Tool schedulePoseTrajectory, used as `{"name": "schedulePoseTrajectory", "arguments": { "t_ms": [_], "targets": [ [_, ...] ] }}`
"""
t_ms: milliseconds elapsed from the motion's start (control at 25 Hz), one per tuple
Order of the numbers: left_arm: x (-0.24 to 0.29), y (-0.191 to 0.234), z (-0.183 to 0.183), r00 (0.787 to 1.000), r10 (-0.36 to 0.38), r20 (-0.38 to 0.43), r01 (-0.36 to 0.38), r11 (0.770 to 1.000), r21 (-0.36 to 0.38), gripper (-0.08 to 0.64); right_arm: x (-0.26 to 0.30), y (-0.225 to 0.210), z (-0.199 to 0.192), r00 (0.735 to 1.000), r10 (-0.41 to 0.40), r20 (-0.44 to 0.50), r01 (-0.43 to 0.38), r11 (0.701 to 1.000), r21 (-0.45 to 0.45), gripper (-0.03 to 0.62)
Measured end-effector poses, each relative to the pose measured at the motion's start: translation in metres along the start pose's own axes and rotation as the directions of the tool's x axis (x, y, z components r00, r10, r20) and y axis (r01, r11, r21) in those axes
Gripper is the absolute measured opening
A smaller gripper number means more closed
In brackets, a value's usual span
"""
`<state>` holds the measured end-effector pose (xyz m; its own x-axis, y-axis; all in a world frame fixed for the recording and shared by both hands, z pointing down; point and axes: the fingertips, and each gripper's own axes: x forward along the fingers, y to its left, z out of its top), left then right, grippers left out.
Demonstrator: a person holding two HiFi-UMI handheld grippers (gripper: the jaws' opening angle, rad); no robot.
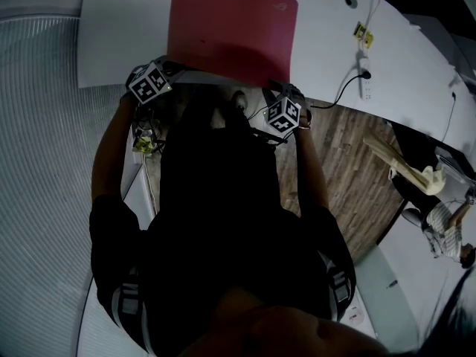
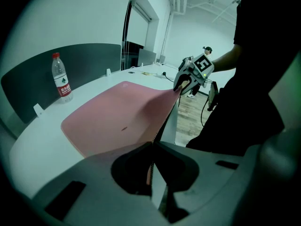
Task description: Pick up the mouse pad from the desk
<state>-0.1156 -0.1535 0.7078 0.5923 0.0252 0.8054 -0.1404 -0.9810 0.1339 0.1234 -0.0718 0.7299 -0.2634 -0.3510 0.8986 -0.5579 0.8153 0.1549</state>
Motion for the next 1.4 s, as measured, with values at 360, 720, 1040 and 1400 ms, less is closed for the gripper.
{"name": "schedulePoseTrajectory", "arguments": {
  "t_ms": [360, 720, 1040, 1400],
  "targets": [
    [-0.006, -0.002, 0.001, 0.999, 0.042, -0.001, -0.042, 0.996, 0.075, 0.014, -0.003, -0.006, 0.007, 1.0, -0.028, 0.012, 0.028, 0.999, -0.024, 0.017],
    [-0.012, 0.0, 0.003, 0.995, 0.099, -0.033, -0.09, 0.974, 0.206, 0.014, -0.021, -0.021, 0.024, 0.996, -0.057, 0.071, 0.056, 0.998, 0.015, 0.014],
    [-0.008, -0.003, -0.004, 0.99, 0.128, -0.065, -0.107, 0.958, 0.266, 0.014, -0.032, -0.027, 0.037, 0.994, -0.057, 0.095, 0.054, 0.998, 0.034, 0.012],
    [-0.002, -0.02, -0.019, 0.992, 0.073, -0.104, -0.044, 0.965, 0.26, 0.017, -0.035, -0.026, 0.044, 0.994, -0.045, 0.103, 0.039, 0.997, 0.062, 0.012]
  ]
}}
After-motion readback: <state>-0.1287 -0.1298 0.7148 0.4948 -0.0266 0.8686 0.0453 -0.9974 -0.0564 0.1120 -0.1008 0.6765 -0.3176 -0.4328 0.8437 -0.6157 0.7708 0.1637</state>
